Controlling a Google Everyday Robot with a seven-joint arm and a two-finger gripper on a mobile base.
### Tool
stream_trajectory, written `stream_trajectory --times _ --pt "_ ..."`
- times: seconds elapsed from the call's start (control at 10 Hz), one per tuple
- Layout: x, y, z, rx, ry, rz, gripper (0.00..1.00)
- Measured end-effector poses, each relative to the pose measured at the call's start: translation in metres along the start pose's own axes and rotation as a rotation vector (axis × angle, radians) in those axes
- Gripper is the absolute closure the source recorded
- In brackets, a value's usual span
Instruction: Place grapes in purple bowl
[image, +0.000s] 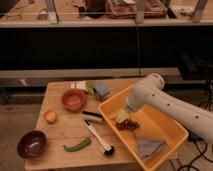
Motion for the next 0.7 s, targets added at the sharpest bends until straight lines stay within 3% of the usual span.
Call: stream_trajectory --times 0.4,0.7 --pt "0.001 0.001 0.001 0.013 0.010 -0.024 0.20" --pt "-0.008 -0.001 0.029 0.058 0.061 -0.138 0.20"
